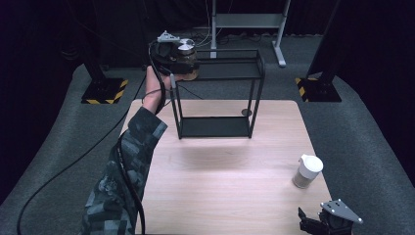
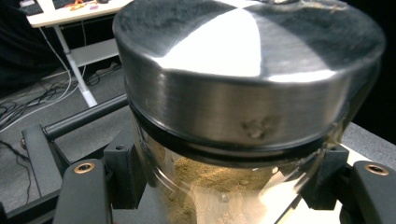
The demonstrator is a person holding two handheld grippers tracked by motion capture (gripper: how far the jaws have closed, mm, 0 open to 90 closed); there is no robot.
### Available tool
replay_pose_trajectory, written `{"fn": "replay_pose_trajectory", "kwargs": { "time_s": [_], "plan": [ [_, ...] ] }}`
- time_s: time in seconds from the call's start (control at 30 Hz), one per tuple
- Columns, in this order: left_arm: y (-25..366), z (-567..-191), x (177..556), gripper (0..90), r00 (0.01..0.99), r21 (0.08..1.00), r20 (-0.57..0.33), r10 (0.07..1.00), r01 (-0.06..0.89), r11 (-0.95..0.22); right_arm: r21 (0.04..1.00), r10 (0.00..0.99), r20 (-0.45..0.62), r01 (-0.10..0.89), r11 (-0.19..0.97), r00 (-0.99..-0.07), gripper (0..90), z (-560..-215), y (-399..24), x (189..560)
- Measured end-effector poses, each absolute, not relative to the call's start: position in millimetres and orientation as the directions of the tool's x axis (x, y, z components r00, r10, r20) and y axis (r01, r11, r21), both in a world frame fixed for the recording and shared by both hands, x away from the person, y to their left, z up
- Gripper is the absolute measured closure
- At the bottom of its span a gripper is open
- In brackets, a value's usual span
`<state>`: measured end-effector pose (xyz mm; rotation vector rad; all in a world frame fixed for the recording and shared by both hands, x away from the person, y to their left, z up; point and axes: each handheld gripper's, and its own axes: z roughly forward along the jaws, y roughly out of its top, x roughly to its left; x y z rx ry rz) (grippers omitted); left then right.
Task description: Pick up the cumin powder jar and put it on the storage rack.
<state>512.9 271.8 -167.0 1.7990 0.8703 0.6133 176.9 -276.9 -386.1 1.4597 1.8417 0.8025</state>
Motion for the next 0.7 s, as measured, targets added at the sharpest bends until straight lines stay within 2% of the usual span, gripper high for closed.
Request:
{"fn": "replay_pose_trajectory", "kwargs": {
  "time_s": [0.07,0.7],
  "plan": [
    [272.3,-168.7,518.9,30.8,0.607,0.930,-0.010,0.794,0.298,-0.216,0.789,0.978,-0.114,0.583,0.196,-0.174,0.0,-386.3,-276.8,176.9],
    [265.8,-169.7,527.9,30.7,0.588,0.930,-0.009,0.809,0.303,-0.209,0.788,0.979,-0.110,0.586,0.191,-0.172,0.0,-387.7,-277.6,177.4]
  ]
}}
